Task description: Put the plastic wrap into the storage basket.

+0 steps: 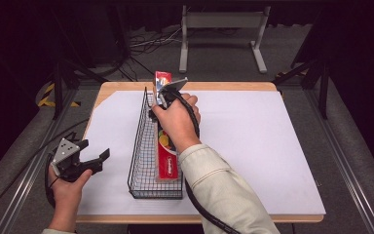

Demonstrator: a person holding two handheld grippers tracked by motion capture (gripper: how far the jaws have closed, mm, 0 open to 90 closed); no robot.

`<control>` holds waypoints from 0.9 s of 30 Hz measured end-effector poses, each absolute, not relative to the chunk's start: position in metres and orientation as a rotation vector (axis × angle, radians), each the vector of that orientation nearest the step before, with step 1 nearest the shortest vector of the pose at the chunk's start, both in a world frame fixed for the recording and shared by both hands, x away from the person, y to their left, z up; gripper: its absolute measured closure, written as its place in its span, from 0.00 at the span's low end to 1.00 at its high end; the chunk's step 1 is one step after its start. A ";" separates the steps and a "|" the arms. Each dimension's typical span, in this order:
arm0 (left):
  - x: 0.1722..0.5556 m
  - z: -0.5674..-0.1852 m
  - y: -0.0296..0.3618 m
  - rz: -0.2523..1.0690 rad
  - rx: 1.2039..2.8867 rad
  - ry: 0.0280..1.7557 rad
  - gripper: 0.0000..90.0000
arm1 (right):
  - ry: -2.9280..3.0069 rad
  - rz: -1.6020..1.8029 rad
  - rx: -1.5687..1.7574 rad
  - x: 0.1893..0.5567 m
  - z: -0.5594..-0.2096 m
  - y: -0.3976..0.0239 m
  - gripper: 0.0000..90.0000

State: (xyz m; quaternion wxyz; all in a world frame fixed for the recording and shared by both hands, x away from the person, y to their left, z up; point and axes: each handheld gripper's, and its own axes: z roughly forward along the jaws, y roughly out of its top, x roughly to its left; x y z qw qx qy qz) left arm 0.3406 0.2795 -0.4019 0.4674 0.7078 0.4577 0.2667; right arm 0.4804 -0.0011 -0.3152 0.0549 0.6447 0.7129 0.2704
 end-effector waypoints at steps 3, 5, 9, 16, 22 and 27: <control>0.341 -0.402 0.280 0.654 1.735 1.124 0.17 | 2.159 0.813 1.957 0.480 -0.321 0.000 0.44; 0.341 -0.402 0.281 0.656 1.736 1.123 0.17 | 2.160 0.811 1.956 0.480 -0.324 0.001 0.44; 0.341 -0.402 0.281 0.657 1.734 1.123 0.17 | 2.158 0.800 1.964 0.480 -0.333 0.003 0.44; 0.341 -0.402 0.280 0.656 1.734 1.127 0.17 | 2.141 0.783 1.981 0.480 -0.344 0.004 0.44; 0.341 -0.402 0.281 0.658 1.733 1.125 0.17 | 2.134 0.767 1.992 0.481 -0.350 0.003 0.44; 0.341 -0.402 0.282 0.653 1.726 1.133 0.17 | 2.131 0.734 1.993 0.482 -0.356 0.002 0.44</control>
